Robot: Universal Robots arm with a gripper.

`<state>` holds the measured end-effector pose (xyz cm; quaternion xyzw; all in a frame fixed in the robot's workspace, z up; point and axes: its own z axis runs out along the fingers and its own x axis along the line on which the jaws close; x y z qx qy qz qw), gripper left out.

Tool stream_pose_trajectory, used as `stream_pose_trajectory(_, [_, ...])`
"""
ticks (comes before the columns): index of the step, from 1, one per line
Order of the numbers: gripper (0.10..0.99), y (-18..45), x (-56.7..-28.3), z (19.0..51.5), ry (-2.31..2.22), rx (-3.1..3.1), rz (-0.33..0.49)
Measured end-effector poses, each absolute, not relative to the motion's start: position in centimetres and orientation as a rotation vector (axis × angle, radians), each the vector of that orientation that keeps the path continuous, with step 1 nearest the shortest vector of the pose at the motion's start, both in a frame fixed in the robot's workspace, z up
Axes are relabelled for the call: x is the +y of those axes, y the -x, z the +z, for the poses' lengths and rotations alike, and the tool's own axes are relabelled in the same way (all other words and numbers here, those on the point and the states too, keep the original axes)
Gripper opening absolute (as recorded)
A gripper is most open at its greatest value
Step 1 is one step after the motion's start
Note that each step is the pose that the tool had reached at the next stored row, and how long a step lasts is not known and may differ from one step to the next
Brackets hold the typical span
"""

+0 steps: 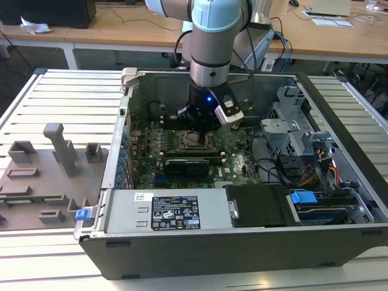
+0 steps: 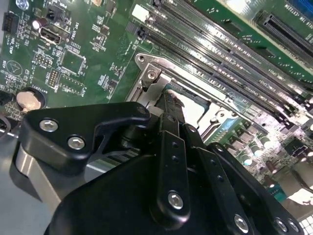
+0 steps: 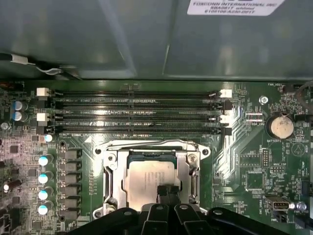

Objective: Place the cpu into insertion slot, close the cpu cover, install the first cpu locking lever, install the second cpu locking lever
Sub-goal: 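Install the first cpu locking lever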

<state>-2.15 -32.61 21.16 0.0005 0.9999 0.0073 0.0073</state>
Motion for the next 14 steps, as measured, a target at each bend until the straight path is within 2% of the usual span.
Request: stream_pose_trajectory(14, [0.106, 2.1, -32.6, 25.1, -0.001, 3.127, 0.022])
